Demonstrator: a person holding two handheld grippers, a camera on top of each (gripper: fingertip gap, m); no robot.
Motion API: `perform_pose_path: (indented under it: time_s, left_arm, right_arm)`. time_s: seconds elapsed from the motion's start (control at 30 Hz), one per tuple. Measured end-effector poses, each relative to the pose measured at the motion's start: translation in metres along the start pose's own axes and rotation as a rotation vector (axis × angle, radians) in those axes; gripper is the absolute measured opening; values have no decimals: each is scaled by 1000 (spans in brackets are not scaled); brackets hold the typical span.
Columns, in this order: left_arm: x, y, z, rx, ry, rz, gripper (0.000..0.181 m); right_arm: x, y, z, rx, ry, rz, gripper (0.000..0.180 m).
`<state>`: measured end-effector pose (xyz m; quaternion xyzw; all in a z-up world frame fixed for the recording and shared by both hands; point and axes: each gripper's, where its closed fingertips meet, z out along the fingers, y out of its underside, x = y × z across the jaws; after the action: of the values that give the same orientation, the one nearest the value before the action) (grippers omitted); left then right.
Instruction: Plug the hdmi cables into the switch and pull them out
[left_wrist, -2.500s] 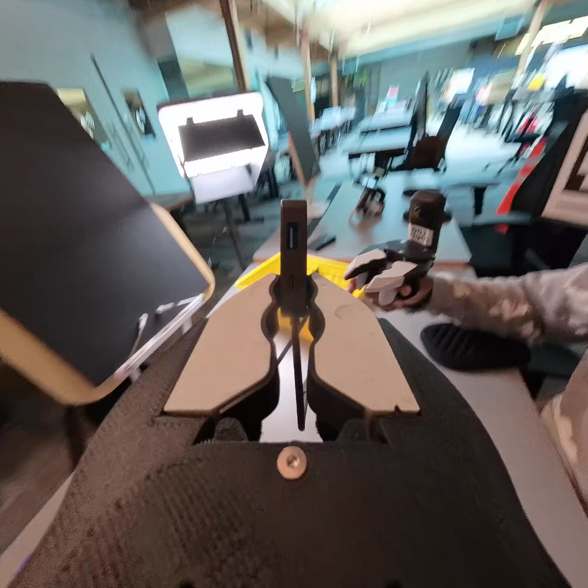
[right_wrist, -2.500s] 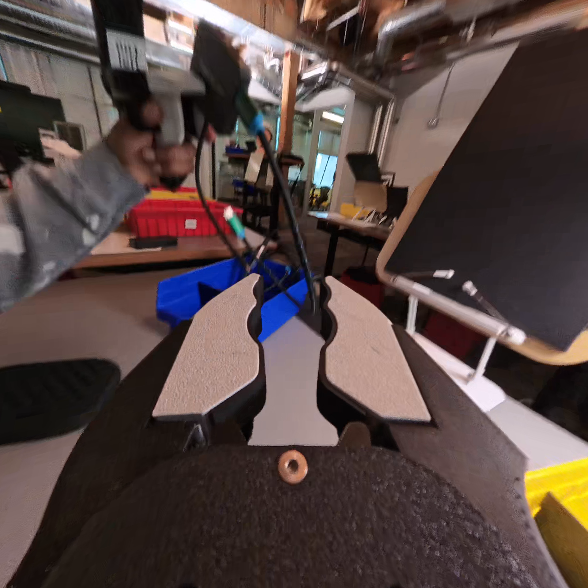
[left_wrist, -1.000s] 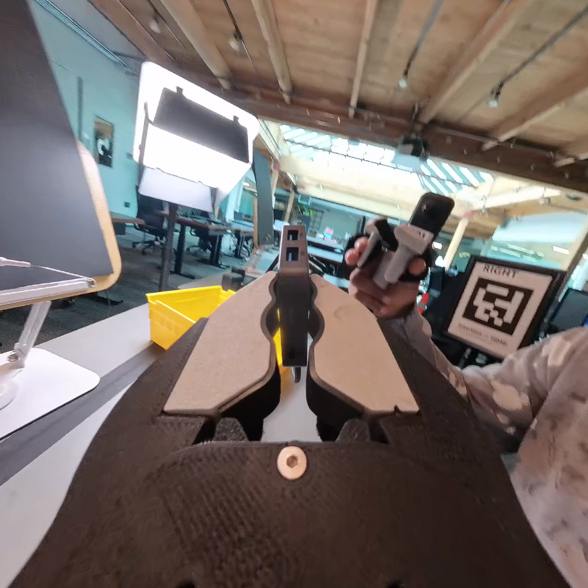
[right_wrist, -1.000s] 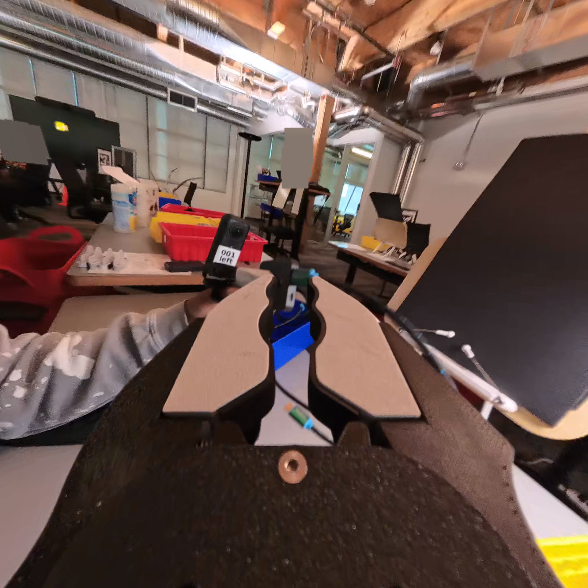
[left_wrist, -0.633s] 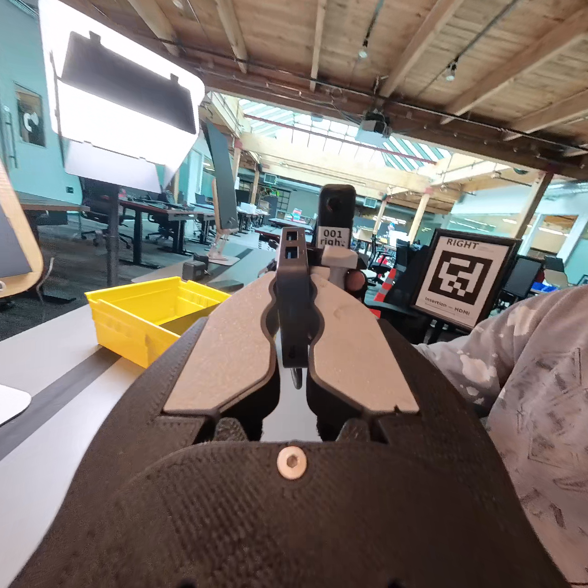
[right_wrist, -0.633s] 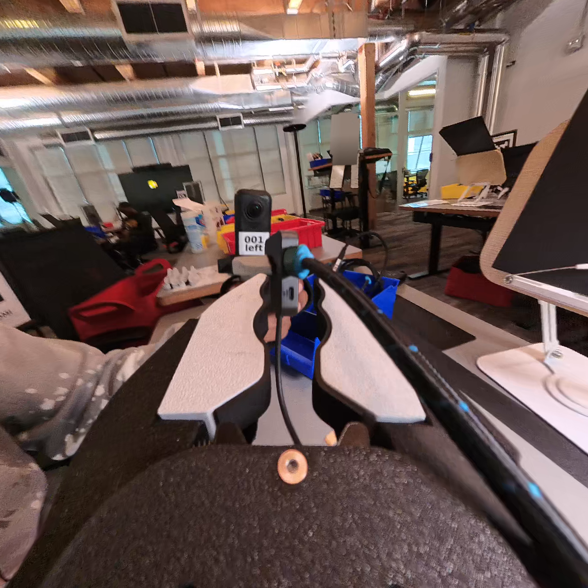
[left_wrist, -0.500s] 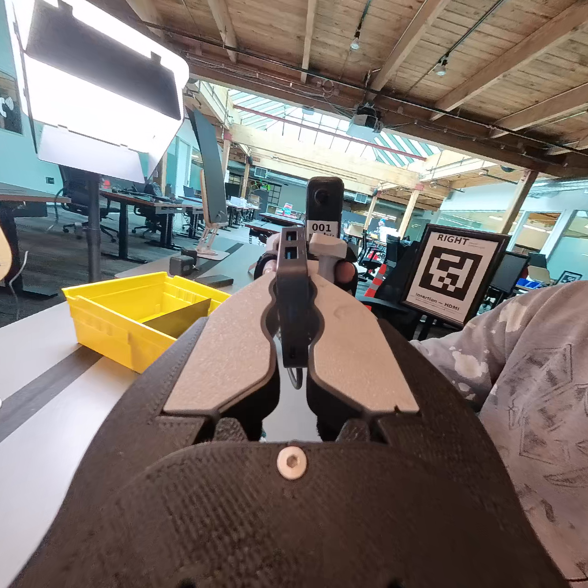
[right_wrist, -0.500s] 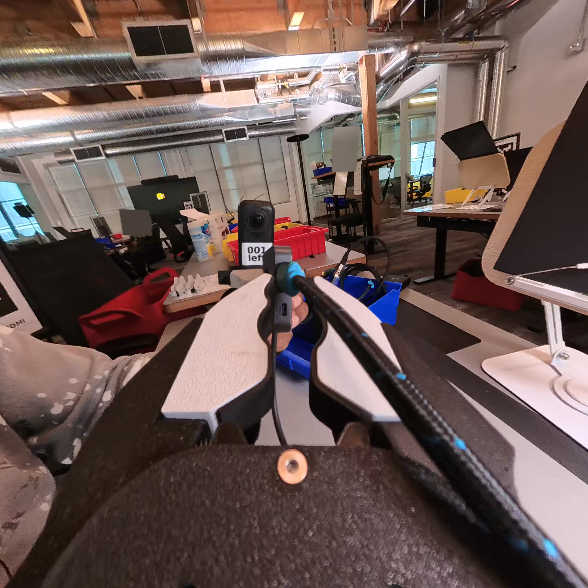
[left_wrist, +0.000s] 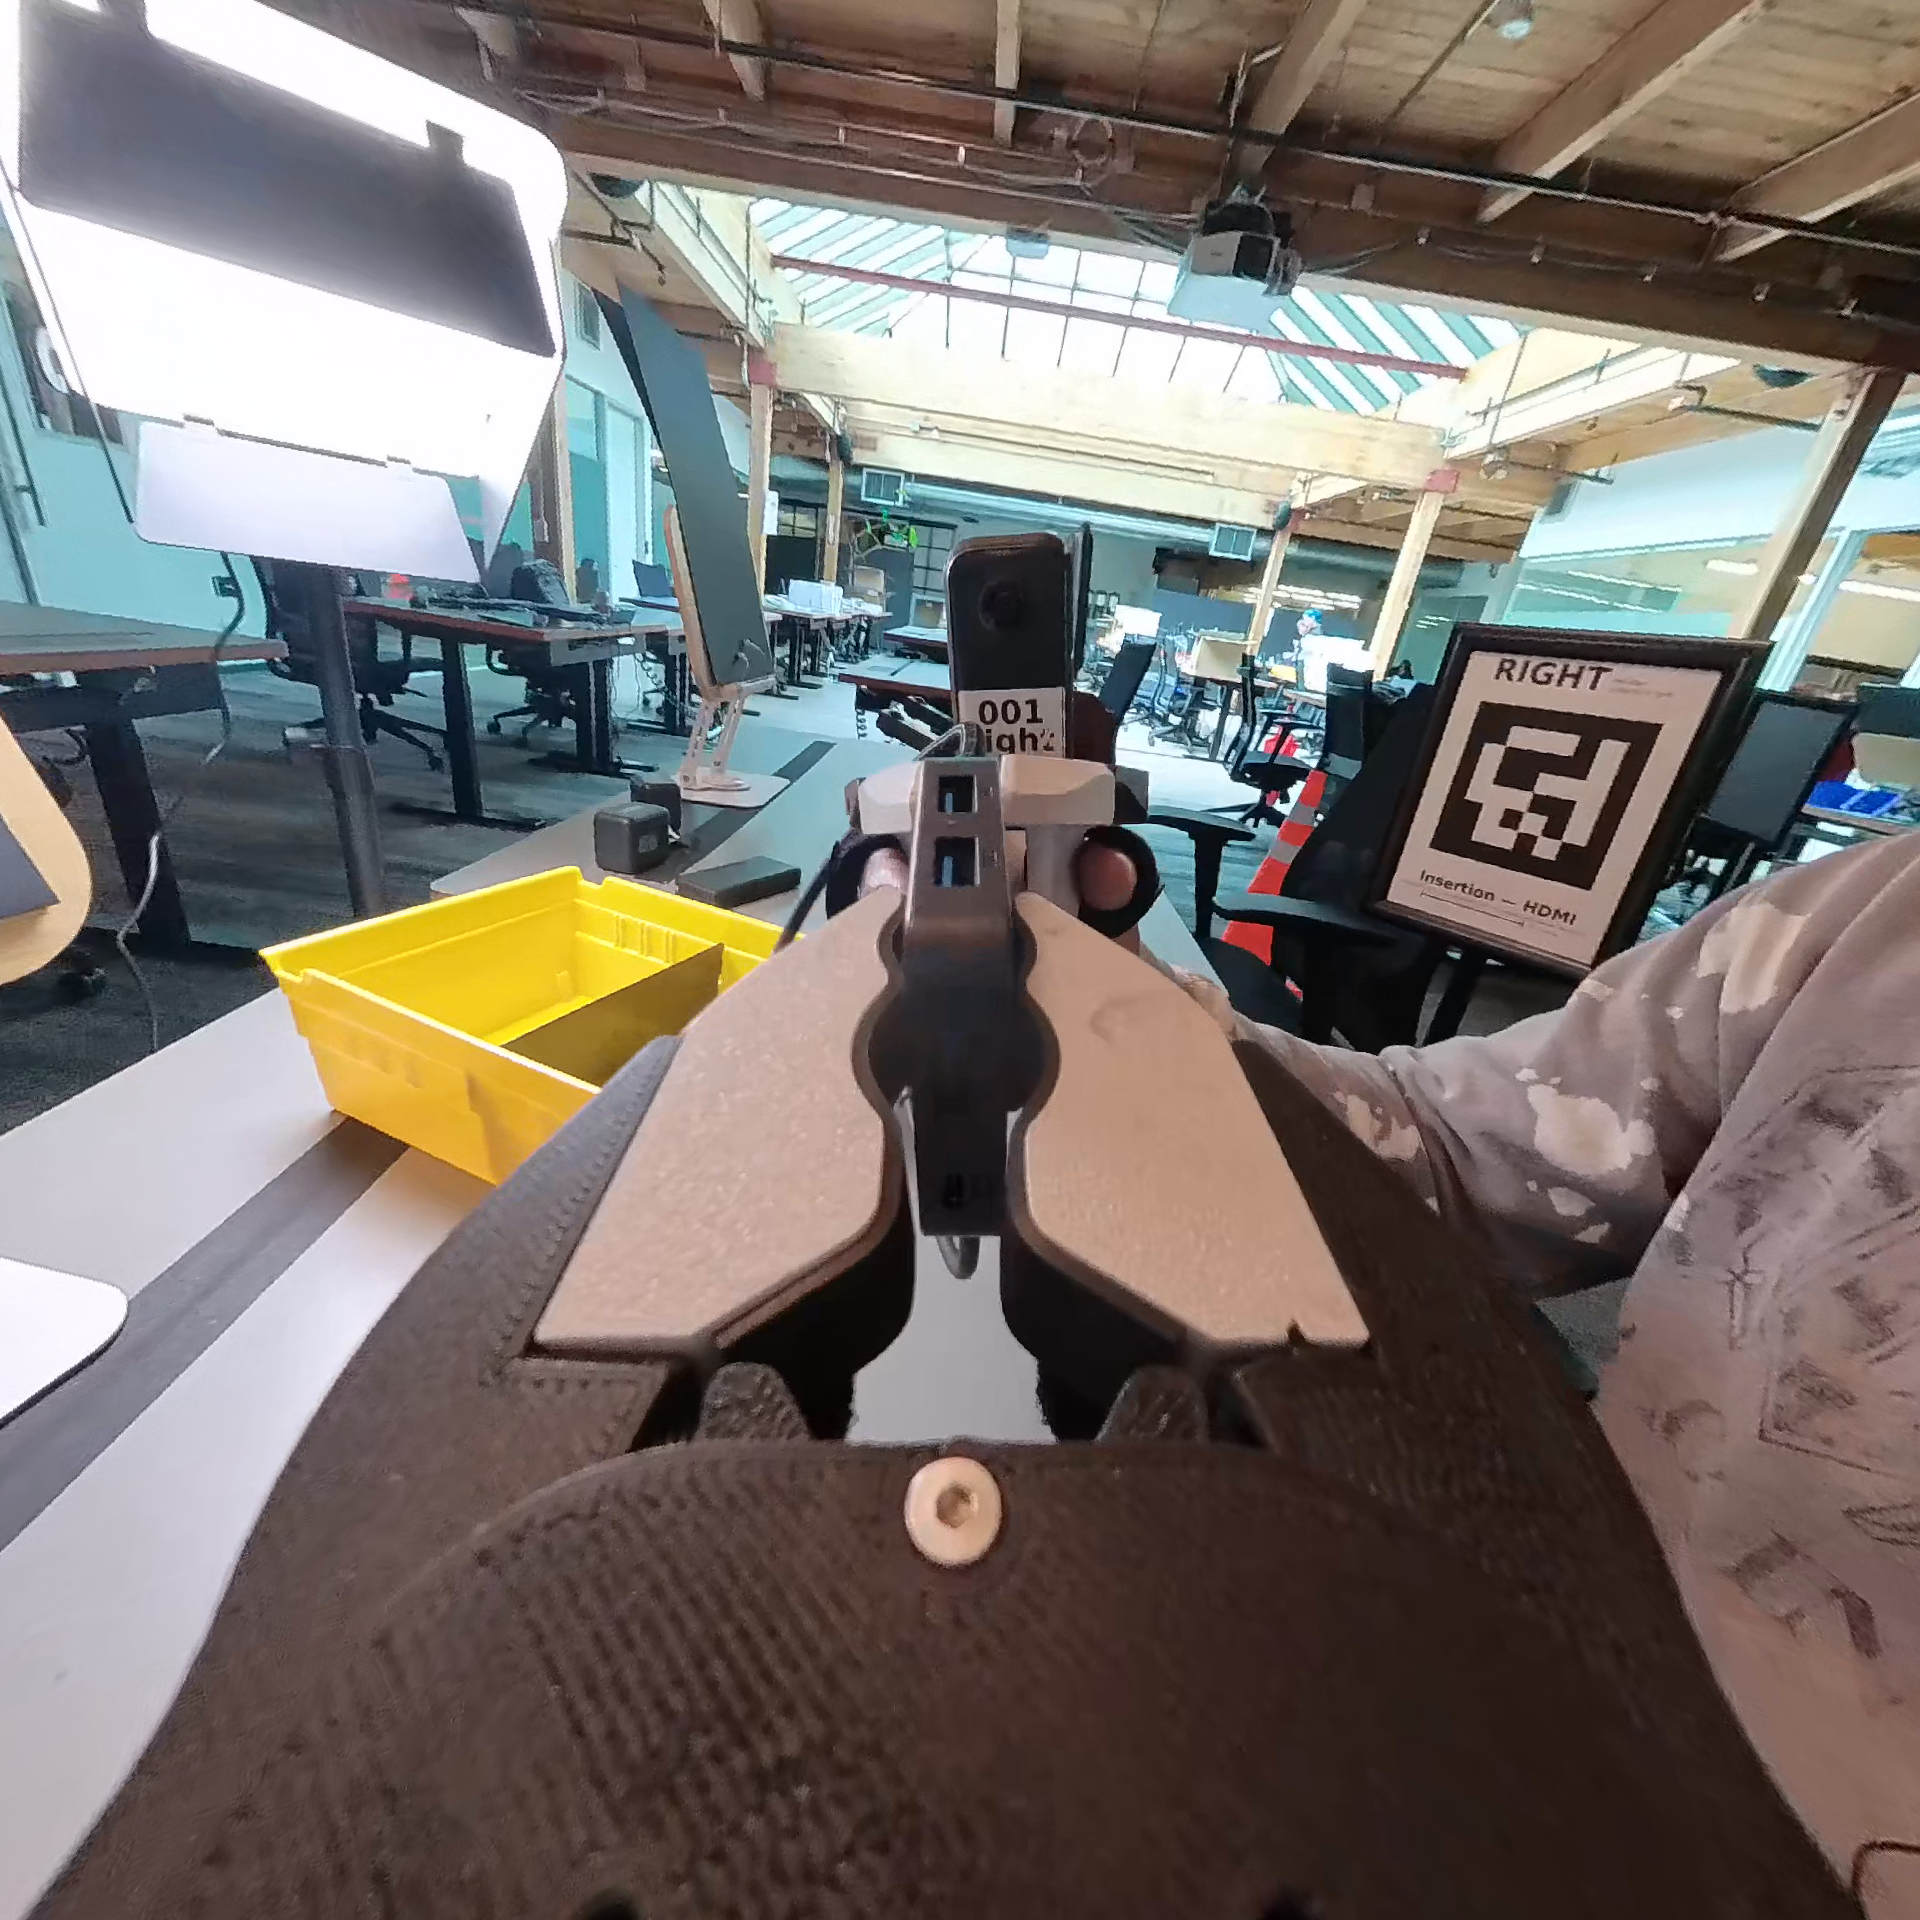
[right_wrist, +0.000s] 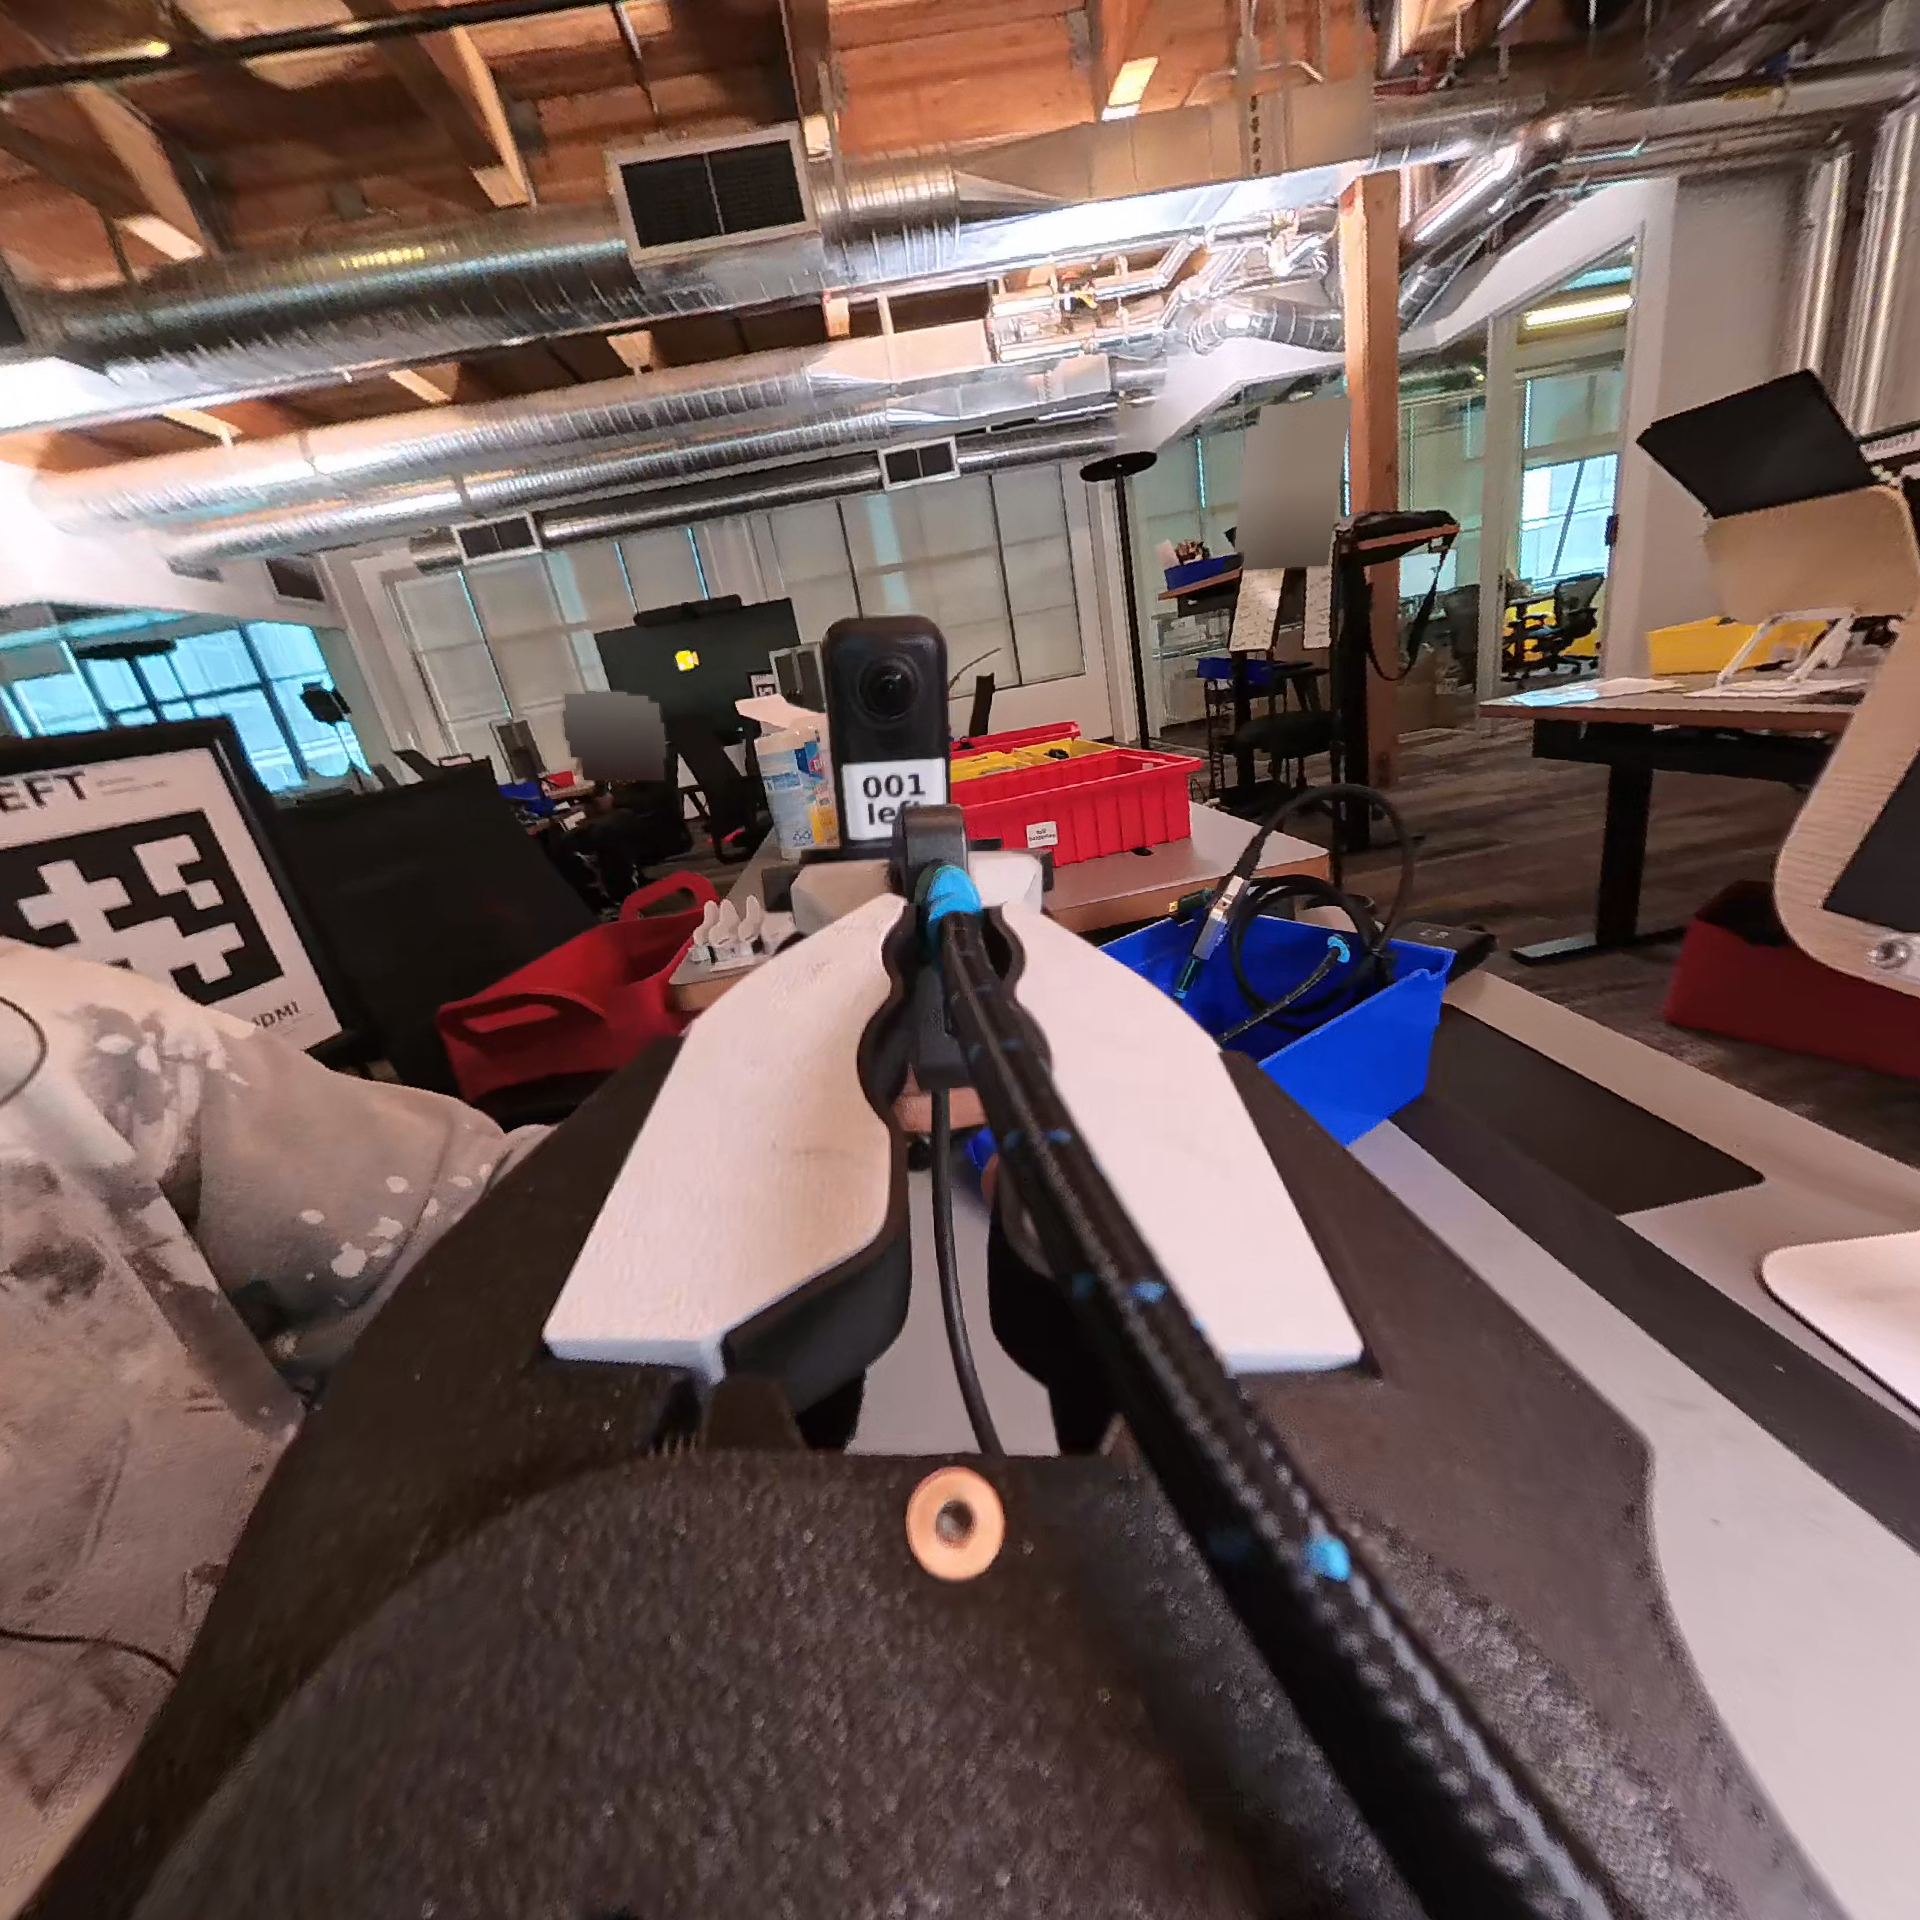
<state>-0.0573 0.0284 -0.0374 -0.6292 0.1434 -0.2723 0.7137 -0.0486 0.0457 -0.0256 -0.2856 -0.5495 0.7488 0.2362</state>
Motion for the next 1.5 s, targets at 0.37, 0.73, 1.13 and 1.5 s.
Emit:
perform_pose_path:
  time_s: [0.37,0.73,1.13,1.5]
  left_arm:
    - [-8,-60,-63,225,-3,-50,14]
    - [-21,-71,-104,93,-259,89,14]
    - [-16,-69,-101,59,-262,102,14]
    - [-30,-41,-83,-44,-254,43,14]
  right_arm:
    - [8,-42,-48,120,50,-43,11]
    - [81,-39,-86,-306,365,41,11]
    - [171,164,-221,-1322,605,303,11]
    - [116,112,-239,-1536,545,-25,34]
